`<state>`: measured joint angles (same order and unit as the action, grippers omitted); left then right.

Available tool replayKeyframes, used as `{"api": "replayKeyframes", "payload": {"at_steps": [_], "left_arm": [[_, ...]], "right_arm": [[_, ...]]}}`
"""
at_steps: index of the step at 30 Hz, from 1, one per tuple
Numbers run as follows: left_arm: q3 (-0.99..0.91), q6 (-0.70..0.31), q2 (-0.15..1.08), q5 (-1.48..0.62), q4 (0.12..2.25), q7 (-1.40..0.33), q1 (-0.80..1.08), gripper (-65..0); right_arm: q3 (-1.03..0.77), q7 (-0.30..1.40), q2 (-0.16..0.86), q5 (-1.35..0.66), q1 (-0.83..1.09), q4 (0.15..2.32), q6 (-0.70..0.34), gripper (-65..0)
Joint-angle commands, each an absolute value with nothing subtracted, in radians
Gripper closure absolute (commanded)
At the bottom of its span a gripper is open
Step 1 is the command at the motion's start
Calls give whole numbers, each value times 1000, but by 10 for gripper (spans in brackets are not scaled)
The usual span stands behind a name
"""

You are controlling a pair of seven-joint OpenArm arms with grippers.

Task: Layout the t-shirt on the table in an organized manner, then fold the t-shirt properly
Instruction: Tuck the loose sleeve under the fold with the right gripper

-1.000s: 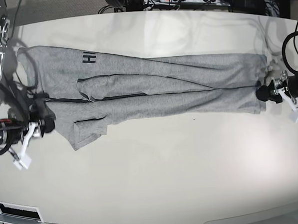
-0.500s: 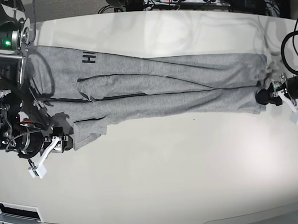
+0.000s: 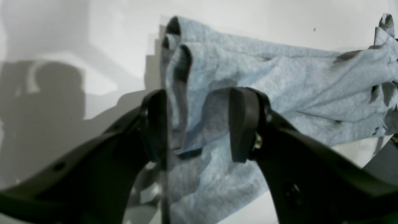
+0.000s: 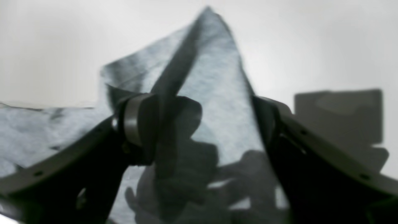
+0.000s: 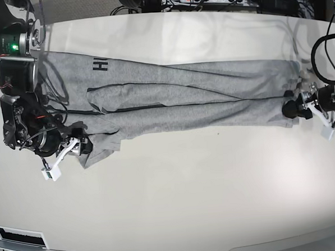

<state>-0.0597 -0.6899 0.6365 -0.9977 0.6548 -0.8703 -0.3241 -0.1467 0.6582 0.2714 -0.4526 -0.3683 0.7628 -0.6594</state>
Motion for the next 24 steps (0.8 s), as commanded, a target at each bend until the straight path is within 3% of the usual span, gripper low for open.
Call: {"api": "replayKeyframes", "payload": {"at_steps": [1, 3, 6, 8, 16, 24], "left_arm": [[-66, -698, 662, -1016, 667, -860, -344, -325], [-66, -698, 662, -1015, 667, -860, -344, -325], [-66, -698, 662, -1015, 667, -860, -344, -325], [-66, -698, 662, -1015, 667, -860, -344, -325], [-66, -698, 662, -1015, 667, -860, -344, -325], [-66, -698, 662, -1015, 667, -860, -344, -325]], "right_arm": [[-150, 647, 278, -467, -396, 773, -684, -407], [-150, 647, 278, -473, -400, 773, -698, -315], [-150, 673, 281, -474, -416, 781, -698, -82], [-150, 719, 282, -485, -421, 820, -698, 0], [-150, 1089, 286, -766, -402, 1091, -698, 0], [-150, 1259, 289, -1007, -227, 1336, -698, 0]]}}
